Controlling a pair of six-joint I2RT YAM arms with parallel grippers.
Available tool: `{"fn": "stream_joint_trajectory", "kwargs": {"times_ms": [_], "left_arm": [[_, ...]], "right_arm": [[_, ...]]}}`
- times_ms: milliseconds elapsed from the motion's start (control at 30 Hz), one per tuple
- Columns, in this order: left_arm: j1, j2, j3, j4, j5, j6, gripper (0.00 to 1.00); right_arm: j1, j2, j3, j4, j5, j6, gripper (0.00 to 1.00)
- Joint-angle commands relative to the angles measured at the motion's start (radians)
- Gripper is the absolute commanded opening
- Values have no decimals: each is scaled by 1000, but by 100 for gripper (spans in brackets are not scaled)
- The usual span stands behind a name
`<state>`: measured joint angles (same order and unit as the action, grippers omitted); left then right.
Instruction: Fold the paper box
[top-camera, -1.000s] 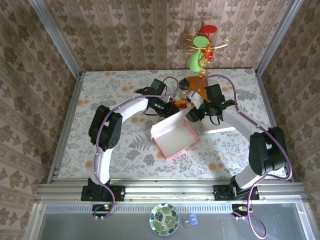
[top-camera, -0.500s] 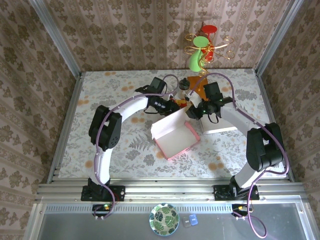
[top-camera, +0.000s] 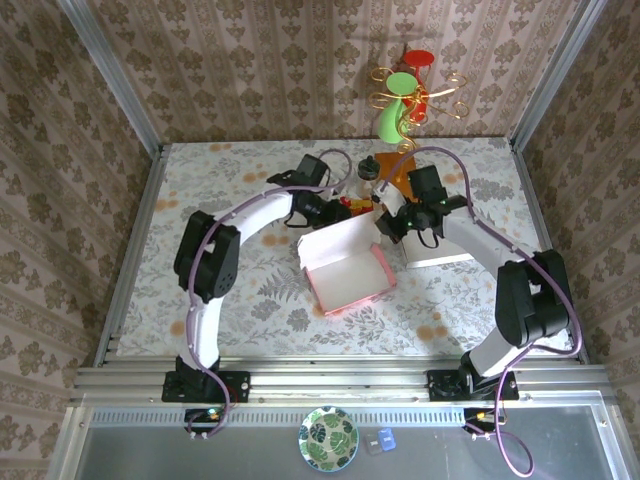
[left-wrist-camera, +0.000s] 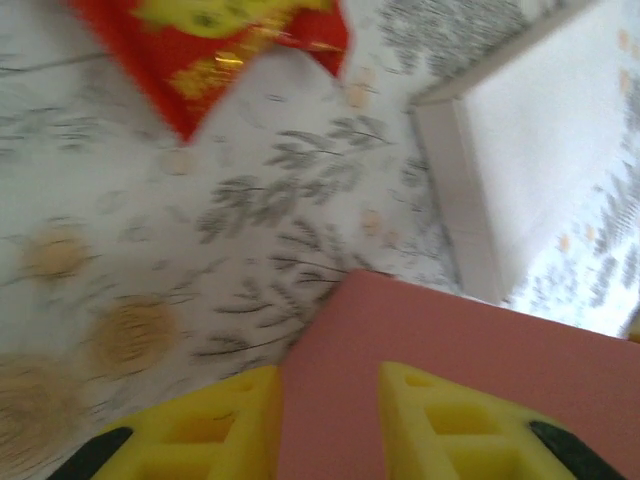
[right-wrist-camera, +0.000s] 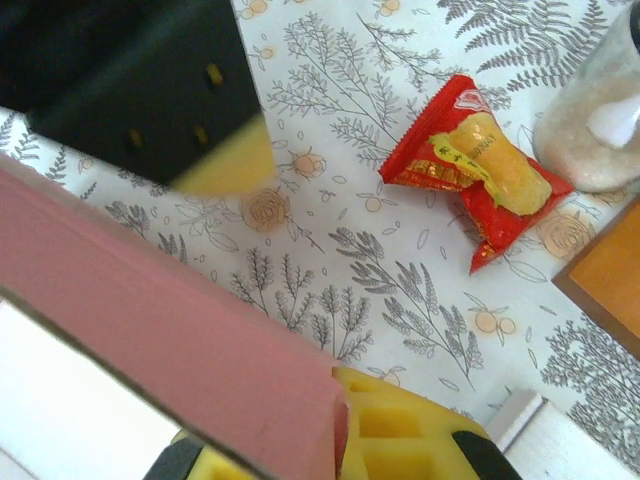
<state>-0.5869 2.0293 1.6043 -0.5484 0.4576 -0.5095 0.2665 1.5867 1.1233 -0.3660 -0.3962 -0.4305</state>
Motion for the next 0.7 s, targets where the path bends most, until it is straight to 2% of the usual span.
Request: {"fn": "stream_joint_trajectory", "kwargs": {"times_ms": [0,67,133,300,433,567,667], "left_arm": [[55,-190,-72,-63,-246,-47,36],[75,-269,-117,-93,-309,-29,38],[93,-342,-162,-114,-315,-1,38],[105,-477,-262,-216,-201,122,38],[68,-568,-367,-228,-104,191,39],[13,-628,-439,-168,-91,216,43],[-17,-605,-431,-142,-106,238,44]], "right_arm": [[10,-56,-28,3,50,44,0],[12,-72,-39,9,75,81,0],[16,-89,-57,19,100,110,0],[19,-124,-84,29,133,182,0],[30,-133,-91,18,148,197,0],[34,-138,-101,7,156,194,0],[36,-148,-108,9,157,194,0]]}}
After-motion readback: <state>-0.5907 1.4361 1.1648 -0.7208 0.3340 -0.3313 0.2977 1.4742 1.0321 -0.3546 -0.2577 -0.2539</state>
